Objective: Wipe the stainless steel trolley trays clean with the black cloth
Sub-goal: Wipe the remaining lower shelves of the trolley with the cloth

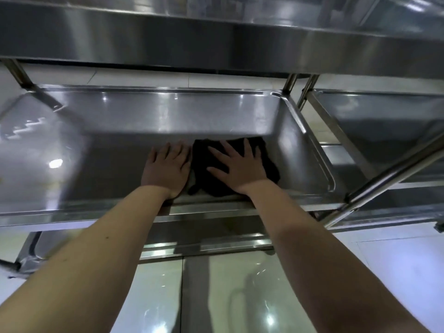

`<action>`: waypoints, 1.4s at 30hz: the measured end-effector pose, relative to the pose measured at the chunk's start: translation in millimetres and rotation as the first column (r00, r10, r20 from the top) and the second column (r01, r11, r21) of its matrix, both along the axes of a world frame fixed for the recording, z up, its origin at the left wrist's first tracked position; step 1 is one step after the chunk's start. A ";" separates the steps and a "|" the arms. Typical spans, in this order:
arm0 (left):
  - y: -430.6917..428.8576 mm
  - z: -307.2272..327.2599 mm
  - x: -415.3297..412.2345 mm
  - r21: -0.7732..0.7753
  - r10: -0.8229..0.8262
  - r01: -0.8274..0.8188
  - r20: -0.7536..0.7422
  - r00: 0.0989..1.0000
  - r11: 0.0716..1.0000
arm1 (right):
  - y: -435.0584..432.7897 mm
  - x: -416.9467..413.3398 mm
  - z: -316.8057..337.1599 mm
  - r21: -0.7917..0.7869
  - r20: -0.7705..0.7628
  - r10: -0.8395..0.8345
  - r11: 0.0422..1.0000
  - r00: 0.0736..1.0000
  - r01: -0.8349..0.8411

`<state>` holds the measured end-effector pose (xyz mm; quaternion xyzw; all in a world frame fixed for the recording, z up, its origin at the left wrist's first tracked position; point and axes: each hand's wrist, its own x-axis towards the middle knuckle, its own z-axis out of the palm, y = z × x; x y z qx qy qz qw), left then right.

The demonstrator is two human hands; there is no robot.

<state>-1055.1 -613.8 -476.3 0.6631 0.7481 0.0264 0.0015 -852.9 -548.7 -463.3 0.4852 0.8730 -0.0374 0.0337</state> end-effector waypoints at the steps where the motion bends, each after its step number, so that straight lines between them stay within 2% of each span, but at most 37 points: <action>1: -0.5 0.0 -0.6 -0.002 -0.002 0.002 0.007 1.000 1.000 | 1.8 21.1 2.3 0.006 0.005 -0.041 0.999 0.999 0.041; 3: -0.7 -0.3 -1.5 0.001 -0.003 0.003 0.019 1.000 1.000 | 11.3 79.4 5.9 0.025 0.029 -0.221 0.975 0.975 0.221; 5: 0.3 -0.5 -1.5 -0.003 0.002 -0.002 0.017 1.000 1.000 | 16.7 134.1 10.3 0.011 0.071 -0.412 0.911 0.908 0.412; 7: 0.2 -0.5 -0.1 -0.011 0.006 -0.005 0.014 1.000 1.000 | 11.0 152.2 12.4 0.001 0.107 -0.482 0.875 0.870 0.484; 9: -0.3 -0.3 0.9 -0.013 0.011 -0.011 0.015 1.000 1.000 | 1.0 126.4 10.5 -0.016 0.117 -0.443 0.894 0.889 0.448; 12: -0.2 1.5 1.1 -0.027 0.012 -0.011 0.024 1.000 1.000 | -24.6 49.9 2.9 -0.031 0.090 -0.225 0.973 0.970 0.229; 15: -0.7 2.5 -1.0 -0.033 0.003 -0.002 0.034 0.999 0.999 | -44.6 10.8 0.7 -0.083 0.038 -0.063 0.994 0.997 0.066; 17: -0.9 4.1 -2.4 -0.043 -0.010 0.012 0.041 0.999 0.999 | -35.4 34.6 6.2 -0.066 0.025 -0.086 0.994 0.996 0.088; 21: 0.0 3.9 -1.2 -0.039 -0.015 0.016 0.047 0.999 0.999 | -4.8 134.3 11.8 -0.037 0.118 -0.369 0.926 0.922 0.376; 24: -0.7 2.3 0.9 -0.023 -0.007 0.008 0.049 0.999 1.000 | -3.2 156.0 13.7 -0.023 0.145 -0.439 0.894 0.886 0.447; 28: -2.2 8.2 1.7 -0.059 -0.007 0.010 0.066 0.998 0.998 | -18.8 98.3 14.3 -0.054 0.128 -0.379 0.920 0.916 0.388; 32: -0.1 25.5 -18.8 -0.040 -0.060 0.070 0.218 0.974 0.997 | -55.1 22.6 14.2 -0.088 0.057 -0.177 0.979 0.983 0.182; 35: -4.7 33.0 -54.8 0.070 -0.026 0.016 0.148 0.989 0.997 | -74.6 -11.4 11.1 -0.095 0.033 -0.119 0.988 0.992 0.122; 39: -8.7 21.2 -74.6 -0.044 0.022 -0.020 0.063 0.998 0.999 | -66.2 -28.5 3.7 -0.074 0.033 -0.120 0.990 0.992 0.123; 42: -4.9 10.2 -77.5 -0.028 -0.001 0.002 0.047 0.999 1.000 | -31.8 -42.6 -1.3 -0.031 0.025 -0.112 0.993 0.993 0.113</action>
